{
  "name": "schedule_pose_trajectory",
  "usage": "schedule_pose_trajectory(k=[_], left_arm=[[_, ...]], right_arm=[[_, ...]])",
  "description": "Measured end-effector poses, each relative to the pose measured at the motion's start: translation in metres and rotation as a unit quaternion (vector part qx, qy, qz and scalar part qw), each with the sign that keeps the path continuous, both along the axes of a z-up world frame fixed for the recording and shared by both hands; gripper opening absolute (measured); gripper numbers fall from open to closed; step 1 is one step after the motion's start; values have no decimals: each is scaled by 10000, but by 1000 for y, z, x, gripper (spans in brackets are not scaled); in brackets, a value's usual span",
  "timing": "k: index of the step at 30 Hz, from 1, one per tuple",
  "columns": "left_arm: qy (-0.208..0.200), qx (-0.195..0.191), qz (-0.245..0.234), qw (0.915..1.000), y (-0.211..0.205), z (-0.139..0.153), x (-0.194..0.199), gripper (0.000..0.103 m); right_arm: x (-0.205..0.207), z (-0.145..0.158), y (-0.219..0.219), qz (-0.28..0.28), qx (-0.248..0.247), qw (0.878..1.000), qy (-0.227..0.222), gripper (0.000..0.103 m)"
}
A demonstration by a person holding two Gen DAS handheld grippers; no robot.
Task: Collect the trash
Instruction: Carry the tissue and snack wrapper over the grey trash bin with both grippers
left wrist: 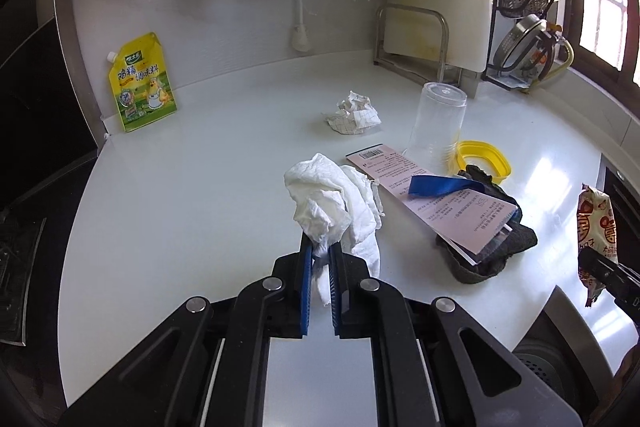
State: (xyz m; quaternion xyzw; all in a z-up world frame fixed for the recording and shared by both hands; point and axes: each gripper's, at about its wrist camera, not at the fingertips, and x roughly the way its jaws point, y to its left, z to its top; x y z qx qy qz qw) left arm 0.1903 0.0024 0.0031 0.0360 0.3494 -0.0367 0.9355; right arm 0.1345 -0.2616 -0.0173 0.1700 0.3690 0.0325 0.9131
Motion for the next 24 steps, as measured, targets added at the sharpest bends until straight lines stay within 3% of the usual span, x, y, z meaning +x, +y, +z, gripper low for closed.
schedule_pose_trajectory(k=[15, 24], left_arm=[[-258, -66, -691, 9973, -29, 3, -105, 8], [-89, -210, -1245, 9920, -61, -15, -159, 8]], right_arm=[[-92, -15, 11, 134, 63, 9999, -13, 24], [-145, -17, 12, 211, -94, 9997, -10, 24]])
